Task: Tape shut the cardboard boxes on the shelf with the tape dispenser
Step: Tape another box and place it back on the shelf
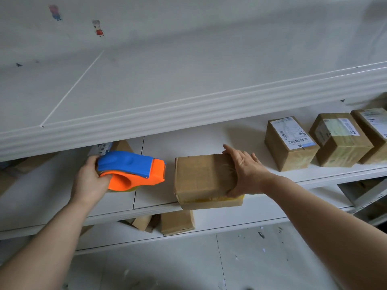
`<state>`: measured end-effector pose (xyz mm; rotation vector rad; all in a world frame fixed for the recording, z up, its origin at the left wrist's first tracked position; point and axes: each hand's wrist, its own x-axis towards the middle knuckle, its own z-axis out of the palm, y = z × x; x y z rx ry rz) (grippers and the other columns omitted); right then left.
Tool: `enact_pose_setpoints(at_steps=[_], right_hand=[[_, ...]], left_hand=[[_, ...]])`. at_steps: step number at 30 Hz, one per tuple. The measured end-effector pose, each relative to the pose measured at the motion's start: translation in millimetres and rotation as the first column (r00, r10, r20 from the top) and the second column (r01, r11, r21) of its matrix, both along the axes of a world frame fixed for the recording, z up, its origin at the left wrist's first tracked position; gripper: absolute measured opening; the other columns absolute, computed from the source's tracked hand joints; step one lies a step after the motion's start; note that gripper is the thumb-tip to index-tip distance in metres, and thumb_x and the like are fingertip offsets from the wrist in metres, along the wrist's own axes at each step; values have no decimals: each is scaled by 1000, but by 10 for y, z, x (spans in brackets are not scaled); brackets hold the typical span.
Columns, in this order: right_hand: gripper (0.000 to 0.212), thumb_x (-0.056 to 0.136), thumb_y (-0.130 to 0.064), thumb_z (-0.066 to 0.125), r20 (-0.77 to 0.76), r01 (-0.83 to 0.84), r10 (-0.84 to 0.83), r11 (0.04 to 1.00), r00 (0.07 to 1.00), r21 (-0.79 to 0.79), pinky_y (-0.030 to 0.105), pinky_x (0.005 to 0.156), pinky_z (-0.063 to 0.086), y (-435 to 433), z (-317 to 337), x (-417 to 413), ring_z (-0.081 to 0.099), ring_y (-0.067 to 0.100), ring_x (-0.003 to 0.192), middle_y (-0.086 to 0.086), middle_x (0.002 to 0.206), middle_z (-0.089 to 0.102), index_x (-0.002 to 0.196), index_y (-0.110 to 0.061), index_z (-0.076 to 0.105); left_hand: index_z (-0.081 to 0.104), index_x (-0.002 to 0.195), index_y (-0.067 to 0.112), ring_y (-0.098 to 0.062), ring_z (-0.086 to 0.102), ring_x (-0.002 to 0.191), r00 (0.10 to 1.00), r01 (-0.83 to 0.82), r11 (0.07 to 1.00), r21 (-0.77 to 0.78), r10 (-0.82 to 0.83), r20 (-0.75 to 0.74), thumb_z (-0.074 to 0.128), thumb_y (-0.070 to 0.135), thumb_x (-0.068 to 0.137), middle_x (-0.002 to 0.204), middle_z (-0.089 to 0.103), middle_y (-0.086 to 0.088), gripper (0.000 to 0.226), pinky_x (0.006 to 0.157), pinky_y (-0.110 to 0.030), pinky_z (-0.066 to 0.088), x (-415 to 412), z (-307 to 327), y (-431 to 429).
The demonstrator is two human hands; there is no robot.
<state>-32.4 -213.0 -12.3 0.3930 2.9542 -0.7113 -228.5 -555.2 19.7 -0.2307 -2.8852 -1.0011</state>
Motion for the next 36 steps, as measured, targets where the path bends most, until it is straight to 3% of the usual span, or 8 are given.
enact_pose_setpoints(at_steps=[4,8,12,14,23,29,33,36], right_hand=[[134,55,-45,84,10,-1,0,1000,1000,7,46,120,5,-15,27,-6,21,16,139,-5,149,25,151,-27,-8],[129,59,-46,81,38,-7,4,998,999,68,48,120,3,-52,38,-17,14,17,143,-4,152,19,152,-26,-7],[135,59,-60,74,126,-167,129,916,984,364,57,116,-9,-202,9,-65,-24,22,145,1,158,-25,150,-24,-19],[137,57,-73,69,121,-241,209,874,970,422,57,115,-13,-338,-63,-69,-31,23,142,-2,151,-35,148,-29,-24],[119,69,-74,59,109,-342,329,829,938,443,53,117,-9,-538,-116,-199,-30,19,142,-6,155,-32,145,-39,-26],[107,75,-72,55,104,-360,349,836,931,415,49,118,-9,-636,-102,-253,-26,15,144,-7,157,-26,148,-40,-17],[112,69,-66,67,29,-248,253,906,967,342,48,119,-9,-730,-5,-376,-20,17,146,-4,161,-16,153,-31,2],[132,62,-65,73,110,-141,109,925,988,352,57,117,-5,-840,52,-606,-20,29,146,9,160,-15,152,-21,-14]], left_hand=[[53,108,22,-34,60,85,1000,18,1000,-12,-18,-9,54,20,64,94,64,-8,44,76,-47,53,60,-61,84],[51,97,20,-36,60,83,998,26,1000,4,-26,54,59,1,77,85,62,-8,29,72,-45,51,130,-211,200],[50,96,21,-34,58,79,998,50,999,2,-50,45,58,3,79,81,60,-5,26,69,-42,50,161,-266,309],[51,99,20,-34,57,79,997,62,998,-12,-62,41,58,4,80,83,60,-7,26,69,-42,50,145,-274,324],[50,108,14,-30,53,77,997,67,997,-43,-66,27,56,3,82,83,56,-5,29,65,-35,44,169,-284,362],[51,108,16,-29,53,81,997,61,998,-19,-60,46,57,5,82,89,57,-3,29,67,-35,45,177,-304,347],[50,109,16,-31,55,84,997,50,999,-11,-49,67,55,4,82,90,56,-3,30,68,-37,45,179,-330,335],[49,108,16,-32,57,85,996,49,999,-1,-49,79,54,4,83,86,55,-1,28,68,-37,45,221,-324,345]])
